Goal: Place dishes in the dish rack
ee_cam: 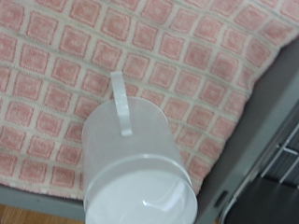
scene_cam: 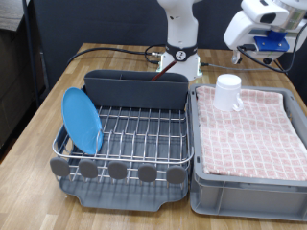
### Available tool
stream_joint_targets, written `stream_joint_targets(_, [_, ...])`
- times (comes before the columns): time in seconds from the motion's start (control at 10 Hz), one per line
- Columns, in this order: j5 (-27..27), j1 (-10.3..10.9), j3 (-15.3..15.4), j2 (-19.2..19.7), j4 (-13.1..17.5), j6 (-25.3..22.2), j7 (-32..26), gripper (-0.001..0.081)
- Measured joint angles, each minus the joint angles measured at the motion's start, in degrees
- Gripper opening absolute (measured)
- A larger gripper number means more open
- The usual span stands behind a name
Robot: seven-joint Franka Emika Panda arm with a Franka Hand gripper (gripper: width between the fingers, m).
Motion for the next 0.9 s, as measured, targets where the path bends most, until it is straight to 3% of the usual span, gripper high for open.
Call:
stream_joint_targets(0.4, [1.25, 0.02, 0.44, 1.46, 0.06, -0.22, -2.60, 0.0802])
stream_joint_targets(0.9, [4.42, 0.73, 3.84, 4.55, 1.14, -0.45, -4.32, 0.0802])
